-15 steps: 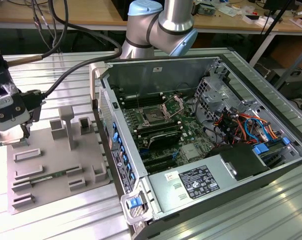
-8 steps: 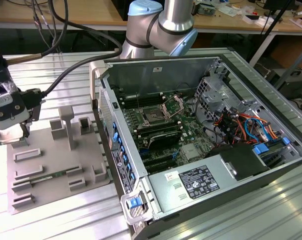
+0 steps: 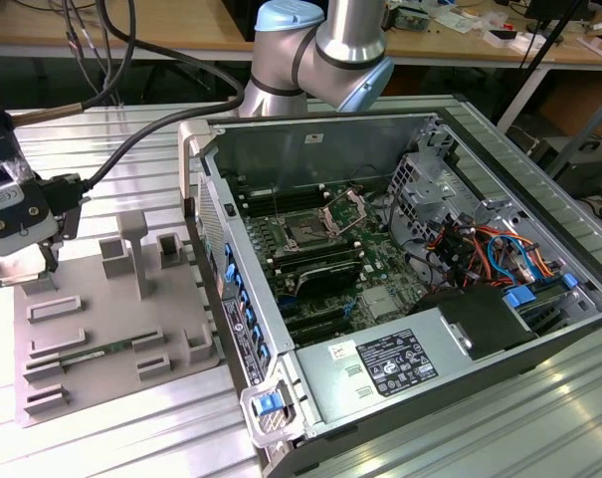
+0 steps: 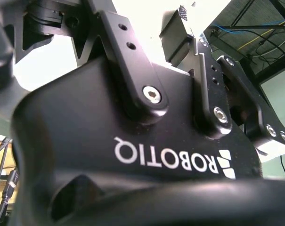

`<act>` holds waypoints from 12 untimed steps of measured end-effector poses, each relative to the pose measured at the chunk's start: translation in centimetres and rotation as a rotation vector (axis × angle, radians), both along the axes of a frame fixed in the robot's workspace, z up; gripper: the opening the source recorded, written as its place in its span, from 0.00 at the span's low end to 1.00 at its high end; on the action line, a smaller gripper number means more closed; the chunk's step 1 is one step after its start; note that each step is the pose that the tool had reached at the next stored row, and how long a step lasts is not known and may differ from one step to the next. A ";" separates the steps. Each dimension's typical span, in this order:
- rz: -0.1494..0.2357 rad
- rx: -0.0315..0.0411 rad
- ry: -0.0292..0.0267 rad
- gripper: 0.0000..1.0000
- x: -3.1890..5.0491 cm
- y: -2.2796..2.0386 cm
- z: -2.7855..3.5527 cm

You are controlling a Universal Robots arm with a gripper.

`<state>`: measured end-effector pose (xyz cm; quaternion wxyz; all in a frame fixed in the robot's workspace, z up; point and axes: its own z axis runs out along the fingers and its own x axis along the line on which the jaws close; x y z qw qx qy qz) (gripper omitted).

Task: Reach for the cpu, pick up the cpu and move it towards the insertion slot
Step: 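Pick up the cpu and move it towards the insertion slot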

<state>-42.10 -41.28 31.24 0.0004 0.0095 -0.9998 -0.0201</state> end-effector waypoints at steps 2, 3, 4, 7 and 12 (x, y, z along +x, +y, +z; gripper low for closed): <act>0.000 0.0000 0.0001 0.55 0.00 0.00 0.10; 0.000 -0.0001 0.0001 0.55 0.00 0.00 0.14; 0.000 0.0000 0.0001 0.55 0.00 0.00 0.17; 0.000 0.0000 0.0001 0.55 0.01 0.00 0.32; 0.000 0.0000 0.0000 0.55 0.01 0.00 0.54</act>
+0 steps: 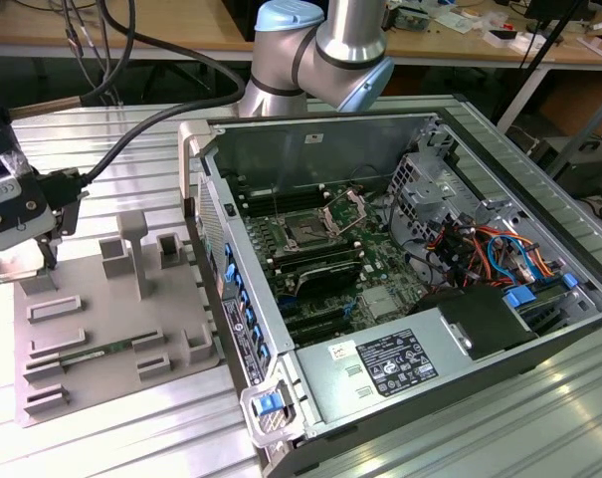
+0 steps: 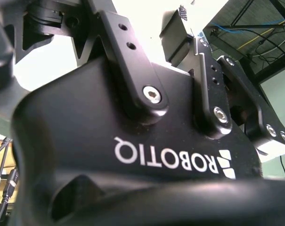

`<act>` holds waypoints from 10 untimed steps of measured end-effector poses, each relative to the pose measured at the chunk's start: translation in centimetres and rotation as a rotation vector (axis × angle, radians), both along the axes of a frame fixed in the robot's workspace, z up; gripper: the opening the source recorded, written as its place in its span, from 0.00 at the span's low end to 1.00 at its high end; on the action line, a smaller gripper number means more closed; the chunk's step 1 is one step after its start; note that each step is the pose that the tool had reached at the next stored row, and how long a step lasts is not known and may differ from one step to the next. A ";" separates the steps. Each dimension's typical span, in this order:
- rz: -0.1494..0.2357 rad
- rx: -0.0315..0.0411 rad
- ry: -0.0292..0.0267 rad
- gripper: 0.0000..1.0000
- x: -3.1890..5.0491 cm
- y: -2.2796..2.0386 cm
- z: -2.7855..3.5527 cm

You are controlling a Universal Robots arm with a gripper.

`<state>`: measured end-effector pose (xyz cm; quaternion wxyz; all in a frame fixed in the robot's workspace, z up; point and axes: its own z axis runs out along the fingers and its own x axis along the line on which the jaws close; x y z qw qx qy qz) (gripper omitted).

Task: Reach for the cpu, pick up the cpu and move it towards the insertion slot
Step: 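Pick up the cpu and move it towards the insertion slot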

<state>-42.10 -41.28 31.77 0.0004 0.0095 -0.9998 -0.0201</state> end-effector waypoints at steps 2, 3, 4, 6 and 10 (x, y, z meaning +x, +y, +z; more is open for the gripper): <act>0.000 -0.0001 0.0000 0.55 0.00 0.00 0.11; 0.000 -0.0001 0.0000 0.55 0.00 0.00 0.19; 0.000 -0.0001 0.0001 0.55 0.00 0.00 0.25; 0.000 0.0000 0.0000 0.55 0.00 0.00 0.34; 0.000 0.0000 0.0000 0.55 0.00 0.00 0.52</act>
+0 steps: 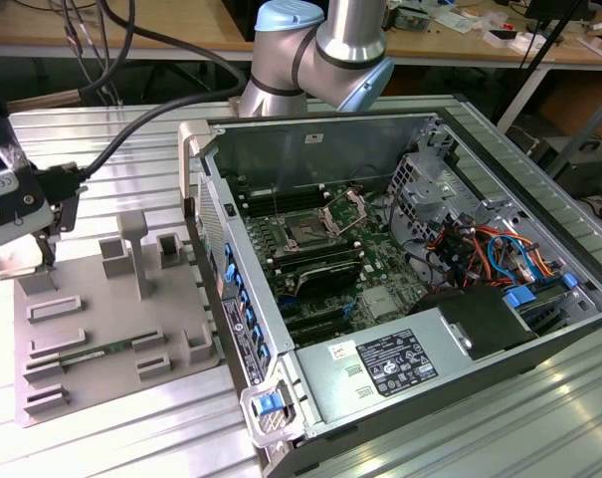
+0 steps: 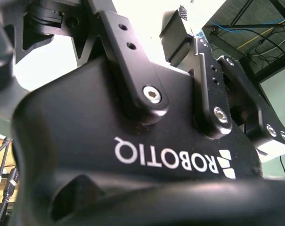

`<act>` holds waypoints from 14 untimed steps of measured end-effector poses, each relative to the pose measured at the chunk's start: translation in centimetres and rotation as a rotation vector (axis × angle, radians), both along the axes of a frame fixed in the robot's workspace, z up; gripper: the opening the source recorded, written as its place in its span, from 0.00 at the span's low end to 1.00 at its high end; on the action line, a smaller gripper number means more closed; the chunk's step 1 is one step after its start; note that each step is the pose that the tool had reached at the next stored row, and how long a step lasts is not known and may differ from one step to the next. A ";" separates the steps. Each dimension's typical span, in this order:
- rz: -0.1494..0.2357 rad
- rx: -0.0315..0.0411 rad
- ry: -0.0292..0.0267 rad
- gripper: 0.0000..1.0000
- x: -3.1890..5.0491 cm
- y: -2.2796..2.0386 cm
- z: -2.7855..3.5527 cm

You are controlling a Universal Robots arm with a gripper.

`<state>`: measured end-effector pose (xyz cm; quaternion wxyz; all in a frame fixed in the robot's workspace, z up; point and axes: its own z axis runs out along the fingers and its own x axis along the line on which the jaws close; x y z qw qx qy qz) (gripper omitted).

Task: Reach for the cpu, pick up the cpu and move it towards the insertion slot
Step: 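Pick up the cpu and move it towards the insertion slot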

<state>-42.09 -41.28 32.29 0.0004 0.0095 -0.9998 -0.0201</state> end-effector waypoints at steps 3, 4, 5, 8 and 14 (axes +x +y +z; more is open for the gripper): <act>0.000 0.0000 0.0000 0.55 0.00 0.00 0.16; 0.000 0.0000 0.0000 0.55 0.00 0.00 0.19; 0.000 0.0000 0.0000 0.55 0.00 0.00 0.23; 0.000 0.0000 0.0000 0.55 0.00 0.00 0.34; 0.000 0.0000 -0.0001 0.55 0.01 0.00 0.64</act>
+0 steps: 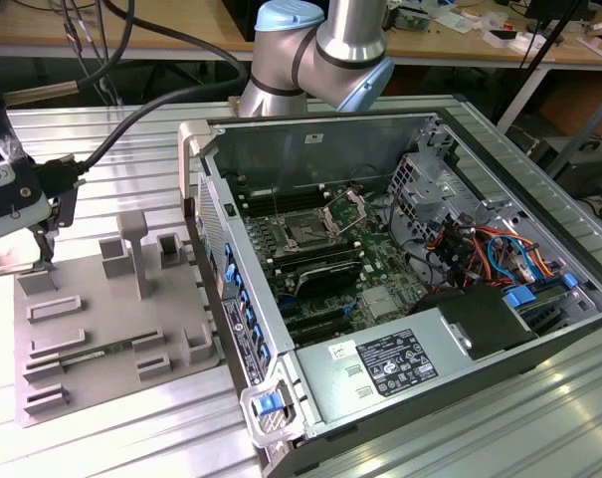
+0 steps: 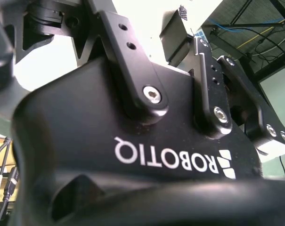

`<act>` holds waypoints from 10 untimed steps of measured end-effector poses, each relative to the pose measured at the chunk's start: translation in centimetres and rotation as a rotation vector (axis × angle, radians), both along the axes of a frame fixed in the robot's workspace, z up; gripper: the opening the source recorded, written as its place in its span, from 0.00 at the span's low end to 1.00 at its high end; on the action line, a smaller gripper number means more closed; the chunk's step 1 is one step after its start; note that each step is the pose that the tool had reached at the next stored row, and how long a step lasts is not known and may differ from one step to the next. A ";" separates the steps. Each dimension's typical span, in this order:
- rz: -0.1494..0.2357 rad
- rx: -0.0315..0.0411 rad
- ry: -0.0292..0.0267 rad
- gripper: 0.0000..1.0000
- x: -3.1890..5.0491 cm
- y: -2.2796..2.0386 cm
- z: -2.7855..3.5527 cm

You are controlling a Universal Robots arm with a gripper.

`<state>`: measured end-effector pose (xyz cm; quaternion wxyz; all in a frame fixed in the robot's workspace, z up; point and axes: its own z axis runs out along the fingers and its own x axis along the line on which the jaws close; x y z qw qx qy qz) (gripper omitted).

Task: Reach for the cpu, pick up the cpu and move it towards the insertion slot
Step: 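Pick up the cpu and move it towards the insertion slot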

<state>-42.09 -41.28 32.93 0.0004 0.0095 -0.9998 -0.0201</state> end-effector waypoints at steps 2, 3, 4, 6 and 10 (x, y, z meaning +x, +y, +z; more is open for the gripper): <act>0.000 0.0000 0.0000 0.55 0.00 0.00 0.05; 0.000 0.0000 0.0000 0.55 0.00 0.00 0.10; 0.000 0.0000 0.0000 0.55 0.00 0.00 0.13; 0.000 0.0000 0.0001 0.55 0.00 0.00 0.19; 0.000 -0.0001 0.0001 0.55 0.00 0.00 0.32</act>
